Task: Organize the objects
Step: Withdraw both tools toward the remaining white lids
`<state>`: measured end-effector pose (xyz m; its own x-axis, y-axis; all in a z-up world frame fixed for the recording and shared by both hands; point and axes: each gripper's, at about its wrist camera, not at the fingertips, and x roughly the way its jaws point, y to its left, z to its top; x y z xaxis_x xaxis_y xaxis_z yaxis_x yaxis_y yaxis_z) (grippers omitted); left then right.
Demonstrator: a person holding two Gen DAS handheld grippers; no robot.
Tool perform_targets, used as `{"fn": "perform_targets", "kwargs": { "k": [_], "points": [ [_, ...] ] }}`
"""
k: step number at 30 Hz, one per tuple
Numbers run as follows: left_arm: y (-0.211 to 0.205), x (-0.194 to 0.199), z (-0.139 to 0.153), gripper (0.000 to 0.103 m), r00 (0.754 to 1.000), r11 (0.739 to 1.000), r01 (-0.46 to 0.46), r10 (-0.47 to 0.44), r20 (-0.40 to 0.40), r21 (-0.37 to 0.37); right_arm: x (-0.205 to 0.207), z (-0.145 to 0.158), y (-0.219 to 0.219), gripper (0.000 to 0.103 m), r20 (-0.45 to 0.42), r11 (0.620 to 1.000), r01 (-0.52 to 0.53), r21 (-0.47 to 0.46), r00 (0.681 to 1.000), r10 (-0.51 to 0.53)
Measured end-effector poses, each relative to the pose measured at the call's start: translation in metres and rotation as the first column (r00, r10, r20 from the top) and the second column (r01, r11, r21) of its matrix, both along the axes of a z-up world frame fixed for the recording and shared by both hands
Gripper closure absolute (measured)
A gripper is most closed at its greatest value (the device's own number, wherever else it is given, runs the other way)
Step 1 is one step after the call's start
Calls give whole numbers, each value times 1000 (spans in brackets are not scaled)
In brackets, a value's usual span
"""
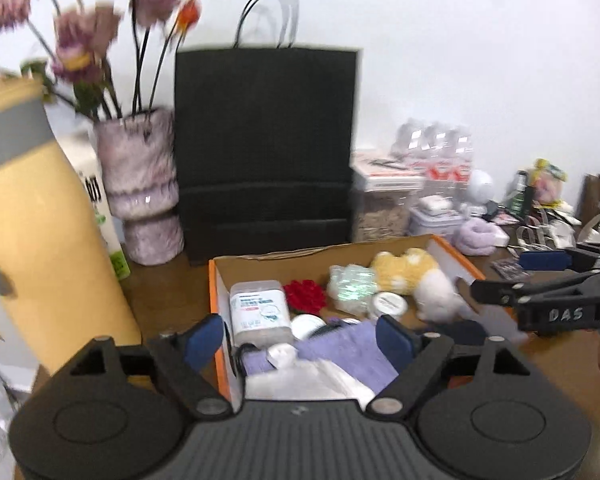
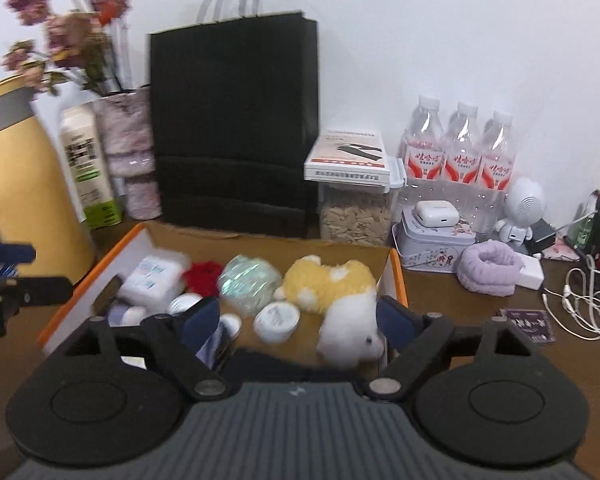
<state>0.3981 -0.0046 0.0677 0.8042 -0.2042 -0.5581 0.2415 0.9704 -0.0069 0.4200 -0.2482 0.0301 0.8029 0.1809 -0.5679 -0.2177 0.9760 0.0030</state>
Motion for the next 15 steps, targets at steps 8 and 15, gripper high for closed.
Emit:
{"fn": "perform_targets", "kwargs": {
  "k": [8, 15],
  "points": [
    [3, -164, -19, 10, 998, 1000, -13, 14, 65, -19, -165, -10, -7, 4, 95, 997, -66, 33, 994, 62],
    [21, -292, -35, 10, 996, 1000, -14, 16, 92, -19, -302, -27, -12, 2, 82, 994, -86, -65, 992, 91]
  ]
}}
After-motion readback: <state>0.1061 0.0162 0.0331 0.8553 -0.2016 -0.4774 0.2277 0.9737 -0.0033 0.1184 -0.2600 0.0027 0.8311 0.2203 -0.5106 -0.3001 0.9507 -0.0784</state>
